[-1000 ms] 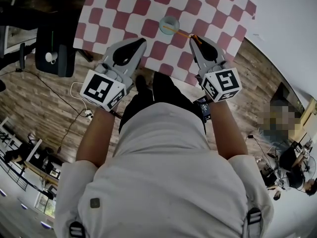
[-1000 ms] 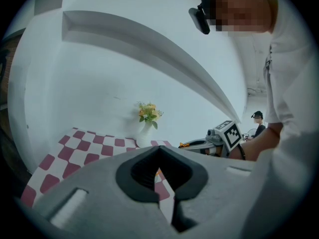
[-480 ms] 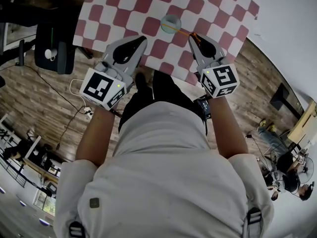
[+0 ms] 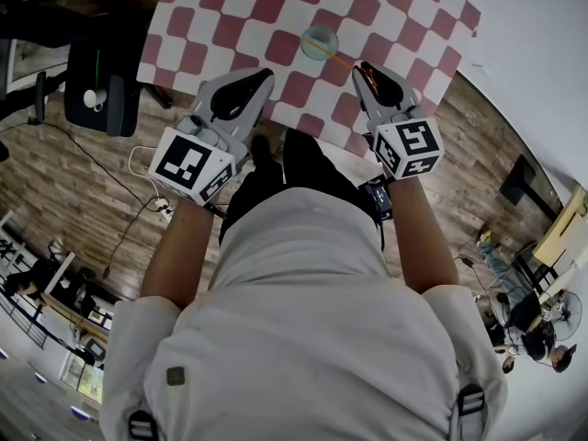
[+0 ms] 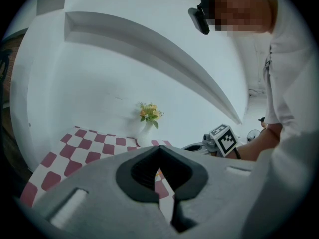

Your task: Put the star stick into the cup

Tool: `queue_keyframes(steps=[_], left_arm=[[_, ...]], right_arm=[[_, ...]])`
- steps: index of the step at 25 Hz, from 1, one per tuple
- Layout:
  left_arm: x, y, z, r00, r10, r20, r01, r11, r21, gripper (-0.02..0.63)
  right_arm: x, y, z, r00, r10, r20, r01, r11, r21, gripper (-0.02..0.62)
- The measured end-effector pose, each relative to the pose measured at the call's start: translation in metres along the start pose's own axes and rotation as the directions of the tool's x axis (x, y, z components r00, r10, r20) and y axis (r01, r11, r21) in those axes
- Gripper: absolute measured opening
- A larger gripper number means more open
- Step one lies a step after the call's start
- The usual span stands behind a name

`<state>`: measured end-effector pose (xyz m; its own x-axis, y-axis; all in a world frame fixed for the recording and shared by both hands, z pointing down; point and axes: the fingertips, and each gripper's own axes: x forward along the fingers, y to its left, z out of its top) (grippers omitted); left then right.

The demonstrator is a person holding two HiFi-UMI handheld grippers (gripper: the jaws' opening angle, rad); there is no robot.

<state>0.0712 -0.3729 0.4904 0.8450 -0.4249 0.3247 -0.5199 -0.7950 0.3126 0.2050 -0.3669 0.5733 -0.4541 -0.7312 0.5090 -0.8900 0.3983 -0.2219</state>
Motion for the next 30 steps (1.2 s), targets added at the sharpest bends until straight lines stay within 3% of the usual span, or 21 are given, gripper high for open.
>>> queue_keyframes(steps=[18, 30], left_arm=[[-0.044, -0.018, 0.010, 0.999, -0.028, 0.037, 0.026, 0.998, 0.050, 0.002], [-0.096, -0.042, 0.033, 0.994, -0.057, 0.092, 0.046, 0.992, 0.119, 0.002]], right_arm=[[-0.041, 0.016, 0.019, 0.993, -0.099, 0.058, 0.101, 0.994, -0.031, 0.078], [-0.073, 0.072, 0.047, 0.984, -0.110, 0.136, 0.123, 0.988, -0.088, 0.075]])
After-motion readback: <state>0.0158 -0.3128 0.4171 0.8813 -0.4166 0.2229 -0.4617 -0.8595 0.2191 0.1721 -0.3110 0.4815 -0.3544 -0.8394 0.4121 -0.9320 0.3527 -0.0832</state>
